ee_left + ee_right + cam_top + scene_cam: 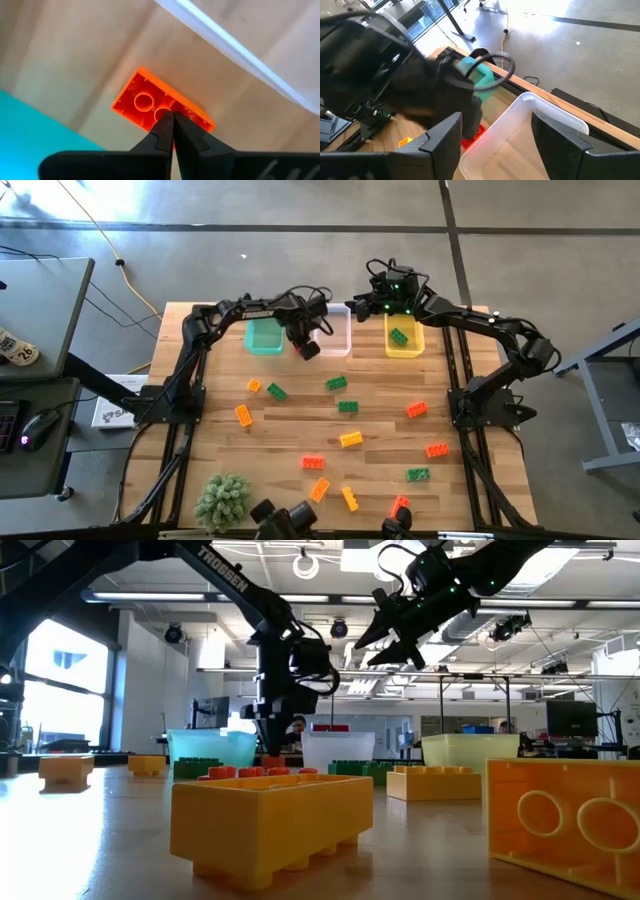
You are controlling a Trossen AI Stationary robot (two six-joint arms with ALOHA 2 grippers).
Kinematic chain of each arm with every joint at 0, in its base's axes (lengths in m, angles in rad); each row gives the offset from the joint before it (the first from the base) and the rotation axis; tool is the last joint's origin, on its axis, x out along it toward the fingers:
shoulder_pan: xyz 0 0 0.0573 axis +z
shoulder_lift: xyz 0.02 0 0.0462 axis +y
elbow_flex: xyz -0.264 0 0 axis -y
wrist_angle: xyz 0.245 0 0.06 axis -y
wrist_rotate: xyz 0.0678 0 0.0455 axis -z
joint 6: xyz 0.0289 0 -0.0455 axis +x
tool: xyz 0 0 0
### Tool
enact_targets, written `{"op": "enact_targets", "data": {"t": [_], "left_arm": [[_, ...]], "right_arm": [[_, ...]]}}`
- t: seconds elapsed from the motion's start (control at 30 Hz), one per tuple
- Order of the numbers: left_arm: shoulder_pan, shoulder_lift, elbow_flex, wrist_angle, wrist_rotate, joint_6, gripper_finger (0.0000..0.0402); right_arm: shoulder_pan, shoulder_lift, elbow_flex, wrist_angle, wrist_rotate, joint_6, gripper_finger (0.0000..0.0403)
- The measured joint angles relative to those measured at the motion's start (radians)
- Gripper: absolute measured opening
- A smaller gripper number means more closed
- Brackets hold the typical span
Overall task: Sort & place blocks by color
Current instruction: Put the orange game piece into the blue bin
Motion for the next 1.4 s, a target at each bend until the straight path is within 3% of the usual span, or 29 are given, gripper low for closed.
{"op": "enact_targets", "data": {"t": [0.43, 0.87, 1.2, 1.4], "left_arm": [[-0.157, -0.033, -0.009, -0.130, 0.035, -0.046, 0.0000], [-0.370, -0.036, -0.009, -0.117, 0.097, -0.110, 0.0000], [-0.451, -0.038, -0.008, -0.117, 0.045, -0.127, 0.0000], [-0.451, -0.039, -0.007, -0.118, 0.014, -0.217, 0.0016]], "right_arm": [[0.001, 0.000, 0.000, -0.017, -0.007, 0.030, 0.0227], [0.001, 0.000, 0.000, -0.031, -0.039, 0.054, 0.0227], [0.001, 0.000, 0.000, -0.080, -0.039, 0.073, 0.0227], [0.001, 0.000, 0.000, -0.108, -0.055, 0.019, 0.0227]]}}
